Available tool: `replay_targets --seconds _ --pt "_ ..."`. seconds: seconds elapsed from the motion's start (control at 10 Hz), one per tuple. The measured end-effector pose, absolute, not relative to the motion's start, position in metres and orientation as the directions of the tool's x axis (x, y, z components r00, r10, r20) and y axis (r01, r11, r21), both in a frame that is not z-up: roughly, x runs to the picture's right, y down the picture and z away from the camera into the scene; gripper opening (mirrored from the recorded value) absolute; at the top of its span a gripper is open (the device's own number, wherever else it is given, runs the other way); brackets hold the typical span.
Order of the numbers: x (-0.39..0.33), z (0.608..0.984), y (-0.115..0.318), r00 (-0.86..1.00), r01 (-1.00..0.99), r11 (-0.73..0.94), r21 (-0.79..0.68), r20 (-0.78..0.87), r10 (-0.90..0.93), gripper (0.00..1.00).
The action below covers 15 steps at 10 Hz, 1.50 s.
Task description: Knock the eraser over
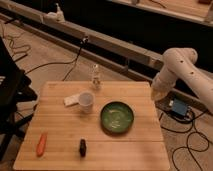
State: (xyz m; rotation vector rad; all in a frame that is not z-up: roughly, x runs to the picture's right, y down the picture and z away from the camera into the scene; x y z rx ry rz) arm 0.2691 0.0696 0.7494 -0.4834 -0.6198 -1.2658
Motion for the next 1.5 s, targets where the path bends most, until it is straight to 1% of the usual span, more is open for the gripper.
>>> replay_targets --seconds 0.3,0.6,0.8,1.0,1.1,1.5 --pt "0.244 0.752 0.097 0.14 0.962 0.265 0.067 0.713 -0.687 0.0" --pt "0.211 0.755 0.117 0.085 0.957 0.256 0.135 0.716 -0.693 0.0" --pt "0.177 0.746 0.148 -0.036 0.964 0.164 0.207 0.719 -0.694 0.0" --pt "0.164 0.736 0.172 -0.125 0.966 0.084 0.246 0.724 -0.679 0.0" --pt "0.161 0.734 0.178 -0.148 0.965 0.063 0.255 0.725 -0.673 0.0" --pt "0.162 0.734 0.18 -0.149 0.967 0.052 0.248 0.725 -0.673 0.0"
